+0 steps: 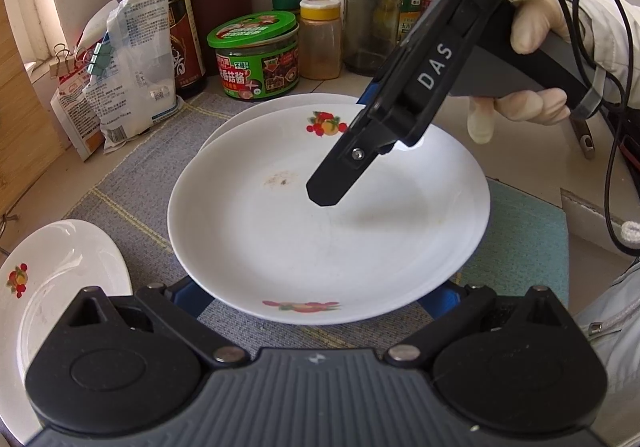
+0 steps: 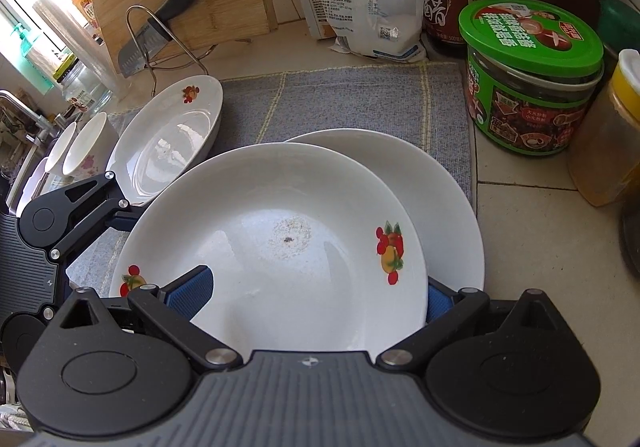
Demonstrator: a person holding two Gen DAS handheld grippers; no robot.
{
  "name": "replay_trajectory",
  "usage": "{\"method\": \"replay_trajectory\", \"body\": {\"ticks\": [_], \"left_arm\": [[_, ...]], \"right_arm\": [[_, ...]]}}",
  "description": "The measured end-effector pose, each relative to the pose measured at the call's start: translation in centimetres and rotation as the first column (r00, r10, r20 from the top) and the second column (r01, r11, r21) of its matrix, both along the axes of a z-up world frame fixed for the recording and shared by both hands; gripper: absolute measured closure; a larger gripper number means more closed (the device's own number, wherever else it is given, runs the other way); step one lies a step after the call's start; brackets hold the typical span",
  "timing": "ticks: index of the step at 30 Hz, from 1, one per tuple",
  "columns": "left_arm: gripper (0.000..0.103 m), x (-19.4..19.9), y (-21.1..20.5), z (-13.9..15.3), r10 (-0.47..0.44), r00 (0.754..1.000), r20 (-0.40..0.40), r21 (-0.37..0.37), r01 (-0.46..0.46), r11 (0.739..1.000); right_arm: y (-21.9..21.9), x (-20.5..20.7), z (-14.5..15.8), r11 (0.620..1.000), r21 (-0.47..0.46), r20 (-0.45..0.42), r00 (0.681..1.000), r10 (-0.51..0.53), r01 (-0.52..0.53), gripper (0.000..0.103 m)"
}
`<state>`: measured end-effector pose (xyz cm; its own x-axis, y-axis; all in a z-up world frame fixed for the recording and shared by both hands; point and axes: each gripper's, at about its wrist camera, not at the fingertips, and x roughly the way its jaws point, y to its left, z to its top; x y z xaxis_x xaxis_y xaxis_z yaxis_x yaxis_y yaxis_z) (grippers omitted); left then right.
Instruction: Organize plates and bowls
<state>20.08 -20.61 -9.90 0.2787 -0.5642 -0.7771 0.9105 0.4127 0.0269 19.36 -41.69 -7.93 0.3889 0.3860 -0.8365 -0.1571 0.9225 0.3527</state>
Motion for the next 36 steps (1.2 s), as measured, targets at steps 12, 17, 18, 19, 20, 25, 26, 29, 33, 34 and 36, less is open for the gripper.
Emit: {"method": "replay_trajectory", "body": {"ticks": [12, 17, 18, 19, 20, 25, 26, 29, 33, 34, 36], "left_arm": [[0.001, 0.5, -0.2, -0.4, -0.014, 1.000, -0.002, 0.006, 0.014, 1.000], [0.001, 0.6, -0.3, -0.5, -0.019, 1.000, -0.002, 0.009, 0.019, 1.000], [0.001, 0.6, -0.3, -0.5, -0.021, 1.000, -0.002, 0.010, 0.021, 1.000], [0.001, 0.7, -0.3, -0.5, -0.022, 1.000, -0.001, 0.010, 0.022, 1.000], [0.001, 0.7, -0.3, -0.5, -0.023, 1.000, -0.002, 0.009, 0.023, 1.000], [0.001, 0.8, -0.4, -0.5, -0.025, 1.000, -0.001, 0.007, 0.025, 1.000], [0.001, 0.8, -0.4, -0.5, -0.025, 1.000, -0.001, 0.008, 0.025, 1.000], [0.001, 0.7, -0.5, -0.5, -0.028, 1.000, 0.002, 0.007, 0.028, 1.000], [0.001, 0.7, -0.5, -0.5, -0.029, 1.000, 0.005, 0.006, 0.029, 1.000], [0.001, 0.6, -0.5, -0.5, -0.030, 1.000, 0.007, 0.005, 0.030, 1.000], [0.001, 0.6, -0.6, -0.6, -0.030, 1.000, 0.009, 0.001, 0.030, 1.000]], "right_arm": [[-0.4, 0.1, -0.2, 1.000, -0.003, -0.008, 1.000, -0.019, 0.019, 0.000], [-0.6, 0.1, -0.2, 1.000, -0.003, -0.008, 1.000, -0.026, 0.026, 0.000], [-0.6, 0.1, -0.2, 1.000, -0.005, -0.008, 1.000, -0.029, 0.029, 0.000], [-0.7, 0.0, -0.1, 0.999, -0.004, -0.008, 0.999, -0.032, 0.032, 0.000], [-0.7, -0.1, -0.1, 0.999, -0.001, -0.008, 0.999, -0.034, 0.034, 0.000], [-1.1, -0.3, 0.0, 0.999, 0.003, -0.006, 0.999, -0.047, 0.047, 0.000], [-1.2, -0.4, 0.1, 0.999, 0.003, -0.006, 0.999, -0.050, 0.050, 0.000], [-1.3, -0.5, 0.1, 0.998, 0.004, -0.004, 0.998, -0.056, 0.056, 0.000], [-1.4, -0.9, 0.3, 0.998, 0.004, -0.002, 0.998, -0.062, 0.062, 0.000], [-1.4, -1.0, 0.3, 0.998, 0.002, 0.000, 0.998, -0.064, 0.064, 0.000], [-1.5, -1.2, 0.4, 0.998, 0.000, 0.002, 0.998, -0.067, 0.067, 0.000]]}}
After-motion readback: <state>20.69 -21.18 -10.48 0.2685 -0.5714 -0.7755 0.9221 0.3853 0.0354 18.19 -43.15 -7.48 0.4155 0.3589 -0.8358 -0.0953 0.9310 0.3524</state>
